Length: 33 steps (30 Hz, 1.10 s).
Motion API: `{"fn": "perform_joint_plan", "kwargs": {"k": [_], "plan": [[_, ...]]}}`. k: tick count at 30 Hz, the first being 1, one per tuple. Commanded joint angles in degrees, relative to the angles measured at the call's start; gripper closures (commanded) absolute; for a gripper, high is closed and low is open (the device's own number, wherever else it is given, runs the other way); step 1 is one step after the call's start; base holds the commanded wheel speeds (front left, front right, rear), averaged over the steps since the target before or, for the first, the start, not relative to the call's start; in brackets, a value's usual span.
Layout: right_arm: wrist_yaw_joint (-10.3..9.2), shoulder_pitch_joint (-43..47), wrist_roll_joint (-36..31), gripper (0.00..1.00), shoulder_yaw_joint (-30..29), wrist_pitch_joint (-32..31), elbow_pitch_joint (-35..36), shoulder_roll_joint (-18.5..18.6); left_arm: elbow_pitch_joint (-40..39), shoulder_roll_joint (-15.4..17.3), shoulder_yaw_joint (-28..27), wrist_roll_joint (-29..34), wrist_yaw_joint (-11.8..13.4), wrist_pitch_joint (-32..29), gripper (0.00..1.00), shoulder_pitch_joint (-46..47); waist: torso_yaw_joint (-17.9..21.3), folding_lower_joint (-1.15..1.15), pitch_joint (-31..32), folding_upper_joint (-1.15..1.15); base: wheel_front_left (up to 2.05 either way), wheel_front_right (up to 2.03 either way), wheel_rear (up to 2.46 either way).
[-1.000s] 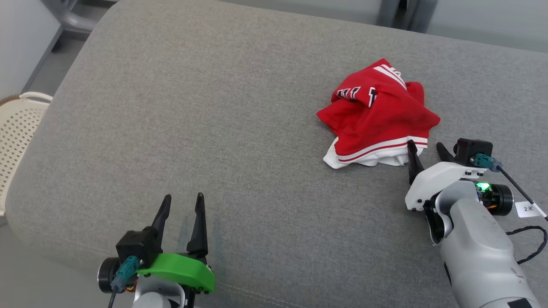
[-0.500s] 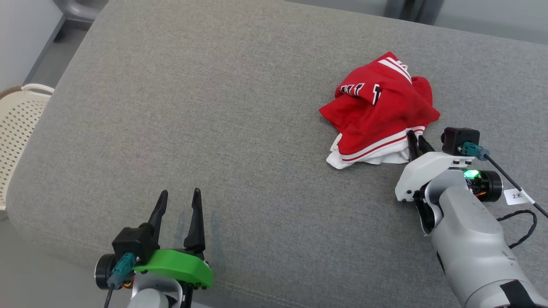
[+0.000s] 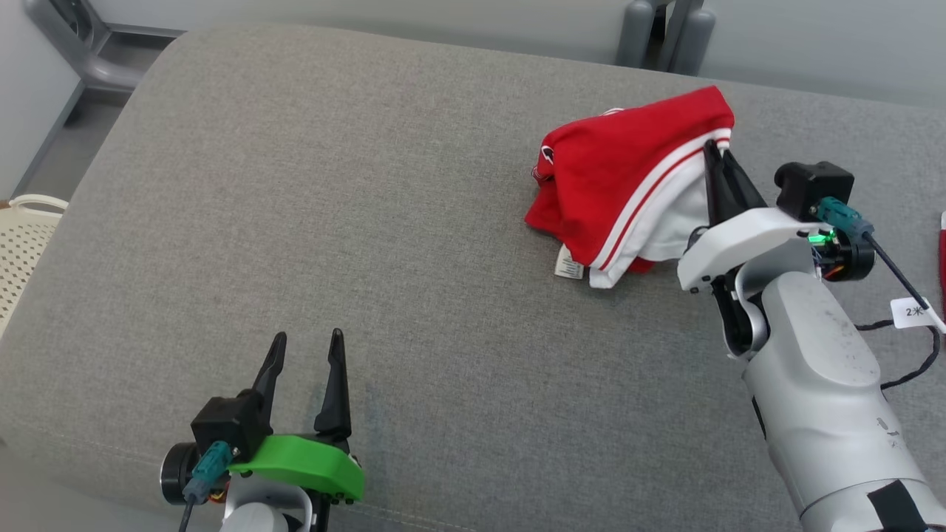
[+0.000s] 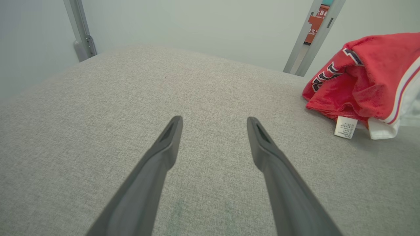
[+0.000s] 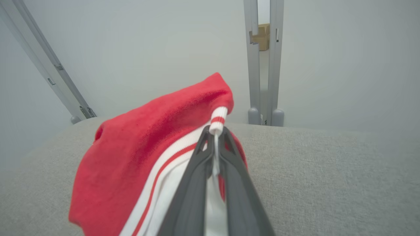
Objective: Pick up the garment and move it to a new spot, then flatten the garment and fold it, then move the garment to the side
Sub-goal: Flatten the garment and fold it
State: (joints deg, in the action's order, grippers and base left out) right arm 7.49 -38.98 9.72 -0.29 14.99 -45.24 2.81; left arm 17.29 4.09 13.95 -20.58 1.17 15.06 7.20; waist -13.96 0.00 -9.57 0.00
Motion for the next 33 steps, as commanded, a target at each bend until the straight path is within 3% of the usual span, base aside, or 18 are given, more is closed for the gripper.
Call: {"fn": "perform_joint_plan", "kwargs": {"k": [1,5,10,19,20,21,22,27,33], "plan": [[-0.01,0.8,0.5,1.00,0.5,0.3,2.2,0.2,-0.2,0.1,-0.3,0.4,0.0,0.1,0.00,-0.9,0.2,0.00,1.3,0.00,0.00,0.00,0.00],[-0.01,1.6,1.1,1.00,3.3,0.2,7.7,0.1,-0.7,0.3,-0.3,0.5,0.2,0.1,0.00,-1.2,-0.6,0.00,2.8,0.00,0.00,0.00,0.00],[-0.01,2.7,4.5,1.00,11.1,-2.1,11.6,0.1,-1.5,0.3,-0.5,0.1,0.2,0.1,0.00,-1.7,-2.8,0.00,3.8,0.00,0.00,0.00,0.00],[-0.01,2.7,10.4,1.00,25.7,-5.2,5.4,0.2,-2.2,-0.6,0.2,-0.8,-0.2,0.1,0.00,-0.4,-9.2,0.00,1.7,0.00,0.00,0.00,0.00],[-0.01,2.5,10.9,0.71,26.9,-5.1,4.4,0.2,-2.2,-0.6,0.3,-0.9,-0.2,0.1,0.00,-0.3,-9.7,0.00,1.5,0.00,0.00,0.00,0.00],[-0.01,2.3,11.7,0.04,28.4,-5.1,3.3,0.2,-2.2,-0.7,0.4,-1.0,-0.3,0.1,0.00,-0.1,-10.4,0.00,1.1,0.00,0.00,0.00,0.00],[-0.01,2.0,12.5,0.00,29.5,-4.8,2.8,0.2,-2.2,-0.7,0.4,-1.0,-0.3,0.1,0.00,0.0,-10.8,0.00,0.9,0.00,0.00,0.00,0.00],[-0.01,0.9,15.3,0.00,36.2,-4.0,0.5,0.3,-2.5,-1.0,0.3,-1.3,-0.1,0.1,0.00,0.0,-11.7,0.00,0.2,0.00,0.00,0.00,0.00],[-0.01,1.8,17.9,0.00,40.1,-2.2,1.3,0.2,-2.6,-1.0,-0.8,-1.0,0.3,0.1,0.00,-1.4,-9.1,0.00,1.5,0.00,0.00,0.00,0.00]]}}
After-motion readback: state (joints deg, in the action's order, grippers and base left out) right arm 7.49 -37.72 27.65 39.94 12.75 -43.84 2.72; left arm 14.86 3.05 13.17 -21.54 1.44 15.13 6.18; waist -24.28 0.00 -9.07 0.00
